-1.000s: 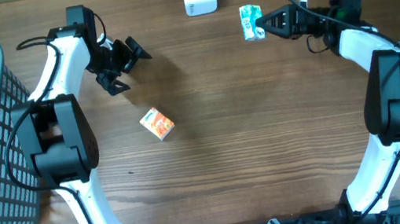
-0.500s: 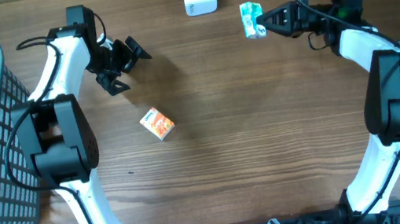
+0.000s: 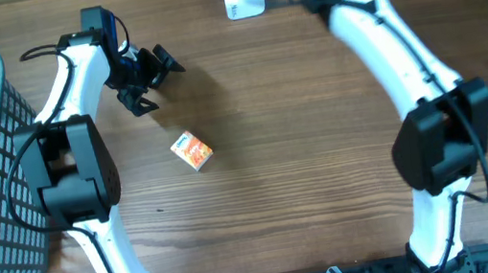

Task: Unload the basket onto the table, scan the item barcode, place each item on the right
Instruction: 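Hold the green pack up to the scanner window with the right gripper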

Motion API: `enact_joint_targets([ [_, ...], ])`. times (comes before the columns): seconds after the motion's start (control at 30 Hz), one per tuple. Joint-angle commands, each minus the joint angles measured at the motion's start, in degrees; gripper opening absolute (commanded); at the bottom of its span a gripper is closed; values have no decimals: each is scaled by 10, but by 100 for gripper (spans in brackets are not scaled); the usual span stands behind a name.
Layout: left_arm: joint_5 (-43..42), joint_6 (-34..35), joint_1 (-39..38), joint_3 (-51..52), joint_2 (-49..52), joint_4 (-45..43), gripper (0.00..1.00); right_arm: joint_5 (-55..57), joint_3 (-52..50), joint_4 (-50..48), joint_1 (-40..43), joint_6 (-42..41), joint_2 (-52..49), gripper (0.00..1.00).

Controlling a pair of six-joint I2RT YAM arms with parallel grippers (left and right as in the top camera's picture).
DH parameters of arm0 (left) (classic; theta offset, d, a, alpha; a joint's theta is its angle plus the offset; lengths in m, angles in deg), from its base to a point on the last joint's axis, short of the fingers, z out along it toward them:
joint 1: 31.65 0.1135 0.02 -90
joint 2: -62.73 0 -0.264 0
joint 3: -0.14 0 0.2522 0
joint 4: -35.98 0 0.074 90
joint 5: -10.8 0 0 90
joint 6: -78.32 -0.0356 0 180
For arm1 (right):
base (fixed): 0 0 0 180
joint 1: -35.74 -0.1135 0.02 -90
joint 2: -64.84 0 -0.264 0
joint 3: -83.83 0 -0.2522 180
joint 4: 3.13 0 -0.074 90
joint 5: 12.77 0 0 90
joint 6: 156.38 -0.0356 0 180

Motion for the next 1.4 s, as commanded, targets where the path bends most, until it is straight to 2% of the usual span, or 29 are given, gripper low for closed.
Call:
enact_joint_targets([
  [0.0, 1, -7, 1, 2, -14, 0, 100, 221, 12, -129, -66, 434, -72, 5],
  [0.1, 1, -7, 1, 2, -14, 0, 100, 269, 11, -281, -94, 705, -168, 4],
  [0.13, 1, -7, 1, 2, -14, 0, 100, 265, 11, -282, -95, 712, -185, 5],
  [0.27, 1, -7, 1, 2, -14, 0, 100, 264, 11, -279, -91, 706, -204, 5],
  [0.37, 1, -7, 1, 2, -14, 0, 100, 249, 11, -238, -85, 676, -204, 4],
  [0.5, 1, -7, 1, 2, -14, 0, 100, 259, 11, -219, -69, 583, -204, 4],
  [0.6, 1, -7, 1, 2, -14, 0, 100, 276, 11, -222, -58, 545, -204, 4],
  [0.63, 1, -7, 1, 2, -14, 0, 100, 294, 11, -230, -55, 547, -204, 4],
  [0.7, 1, -7, 1, 2, -14, 0, 100, 420, 11, -302, -16, 553, -204, 4],
  [0.77, 1, -7, 1, 2, -14, 0, 100, 493, 11, -305, 24, 551, -204, 4],
  [0.83, 1, -7, 1, 2, -14, 0, 100, 614, 8, -286, 95, 497, -204, 4],
  [0.9, 1, -7, 1, 2, -14, 0, 100, 703, 8, -210, 159, 417, -204, 4],
  [0.97, 1, -7, 1, 2, -14, 0, 100, 727, 8, -89, 228, 376, -204, 4],
  [1.07, 1, -7, 1, 2, -14, 0, 100, 719, 8, 40, 285, 301, -203, 4],
  [1.13, 1, -7, 1, 2, -14, 0, 100, 664, 8, 133, 296, 233, -203, 4],
  [1.2, 1, -7, 1, 2, -14, 0, 100, 511, 8, 303, 297, 110, -203, 5],
  [1.33, 1, -7, 1, 2, -14, 0, 100, 339, 8, 422, 322, -105, -201, 4],
  [1.37, 1, -7, 1, 2, -14, 0, 100, 257, 8, 447, 342, -148, -200, 4],
])
